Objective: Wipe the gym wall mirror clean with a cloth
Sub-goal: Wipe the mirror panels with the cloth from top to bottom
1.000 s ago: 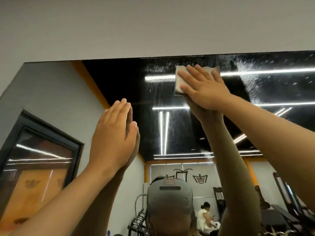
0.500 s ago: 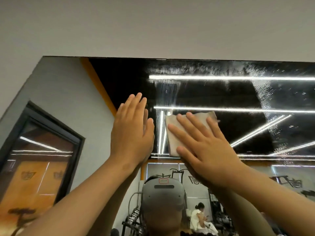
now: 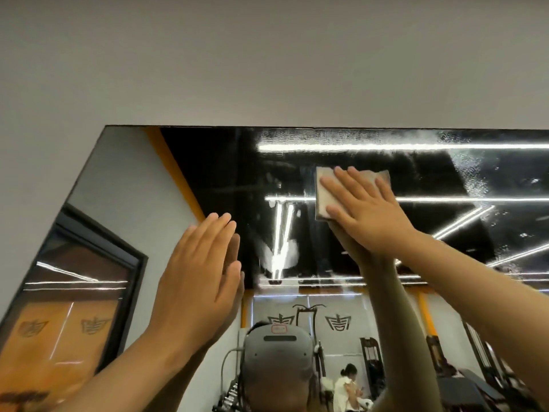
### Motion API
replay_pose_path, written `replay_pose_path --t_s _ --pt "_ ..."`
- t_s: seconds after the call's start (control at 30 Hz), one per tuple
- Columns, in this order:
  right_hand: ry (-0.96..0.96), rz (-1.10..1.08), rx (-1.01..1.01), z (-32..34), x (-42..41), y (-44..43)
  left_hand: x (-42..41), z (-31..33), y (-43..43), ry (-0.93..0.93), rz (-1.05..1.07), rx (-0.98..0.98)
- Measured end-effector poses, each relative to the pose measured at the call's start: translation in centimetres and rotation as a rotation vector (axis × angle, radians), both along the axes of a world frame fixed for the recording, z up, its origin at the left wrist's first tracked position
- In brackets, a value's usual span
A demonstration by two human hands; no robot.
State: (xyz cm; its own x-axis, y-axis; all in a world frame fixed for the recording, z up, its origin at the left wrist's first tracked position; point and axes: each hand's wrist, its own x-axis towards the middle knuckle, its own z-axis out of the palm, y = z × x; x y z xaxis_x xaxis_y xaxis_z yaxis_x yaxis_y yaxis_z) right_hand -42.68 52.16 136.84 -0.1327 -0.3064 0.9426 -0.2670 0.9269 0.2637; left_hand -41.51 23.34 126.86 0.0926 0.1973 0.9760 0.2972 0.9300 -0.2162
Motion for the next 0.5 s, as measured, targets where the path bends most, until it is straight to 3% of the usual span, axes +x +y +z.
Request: replay_pose_path --t_s 0.13,0.3,0.5 --pt "-0.01 -0.035 -0.117 4.4 0.0 -3.8 -0.9 -0.6 -0.9 -0.008 -0.064 0.089" --pt "-0.034 -0.06 -0.142 5.7 0.1 -6.5 -1.0 -0.6 -0.8 -0.001 -0.04 0.062" --pt "0.029 -0.025 0.074 1.3 0.3 -12.1 -0.8 -0.8 -0.5 0.011 -0.014 0.048"
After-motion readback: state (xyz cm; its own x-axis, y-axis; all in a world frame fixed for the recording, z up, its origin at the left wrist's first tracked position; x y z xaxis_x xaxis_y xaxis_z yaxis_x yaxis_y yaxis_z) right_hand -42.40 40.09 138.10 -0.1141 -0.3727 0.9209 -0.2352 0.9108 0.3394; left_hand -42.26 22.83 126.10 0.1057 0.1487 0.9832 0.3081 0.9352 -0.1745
